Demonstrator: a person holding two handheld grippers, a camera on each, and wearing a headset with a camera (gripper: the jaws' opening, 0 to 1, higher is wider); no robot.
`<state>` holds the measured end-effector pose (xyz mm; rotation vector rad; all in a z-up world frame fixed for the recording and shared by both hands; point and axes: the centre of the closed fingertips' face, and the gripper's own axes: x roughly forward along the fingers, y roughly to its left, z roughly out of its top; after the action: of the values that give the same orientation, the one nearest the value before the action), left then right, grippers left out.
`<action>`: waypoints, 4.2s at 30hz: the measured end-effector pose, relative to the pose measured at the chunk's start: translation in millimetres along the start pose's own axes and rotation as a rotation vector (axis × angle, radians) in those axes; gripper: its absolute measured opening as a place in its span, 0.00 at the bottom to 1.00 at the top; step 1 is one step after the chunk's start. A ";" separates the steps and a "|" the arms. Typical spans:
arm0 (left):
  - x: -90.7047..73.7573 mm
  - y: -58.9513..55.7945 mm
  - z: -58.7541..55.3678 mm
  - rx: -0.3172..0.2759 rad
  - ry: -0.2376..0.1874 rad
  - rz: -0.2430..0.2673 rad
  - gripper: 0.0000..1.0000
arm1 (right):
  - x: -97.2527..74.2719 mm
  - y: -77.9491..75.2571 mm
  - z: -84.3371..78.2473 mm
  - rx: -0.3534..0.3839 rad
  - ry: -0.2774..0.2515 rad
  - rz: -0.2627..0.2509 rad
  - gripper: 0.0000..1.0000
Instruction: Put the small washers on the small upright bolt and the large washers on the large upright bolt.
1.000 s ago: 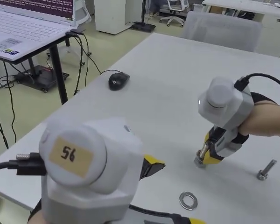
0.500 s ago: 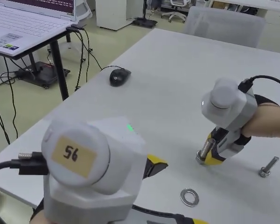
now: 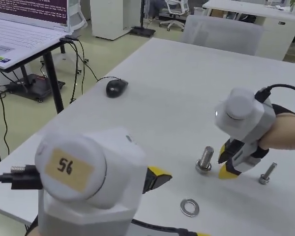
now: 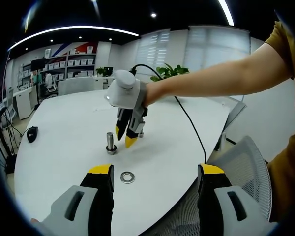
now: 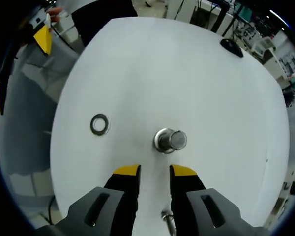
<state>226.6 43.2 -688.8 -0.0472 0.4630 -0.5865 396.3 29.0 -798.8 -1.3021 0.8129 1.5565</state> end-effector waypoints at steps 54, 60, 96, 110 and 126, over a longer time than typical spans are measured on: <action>-15.2 6.7 9.4 0.021 -0.031 0.020 0.69 | 33.6 85.9 58.7 -0.078 -0.071 0.114 0.32; -14.4 7.8 9.3 0.015 -0.035 0.025 0.69 | 33.5 86.0 57.8 -0.119 -0.052 0.099 0.31; -11.8 4.9 10.2 0.022 -0.033 0.039 0.68 | -17.7 52.0 33.5 -0.091 -0.046 0.025 0.22; -11.1 8.0 10.9 0.022 -0.030 0.037 0.68 | -51.3 2.4 36.7 -0.072 -0.050 -0.069 0.22; -10.8 10.6 11.0 0.011 -0.023 0.041 0.68 | -38.2 -19.4 45.2 -0.095 -0.019 -0.061 0.22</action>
<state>229.0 57.0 -676.4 -0.0337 0.4370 -0.5473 398.5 68.0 -750.3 -1.3658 0.6890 1.5726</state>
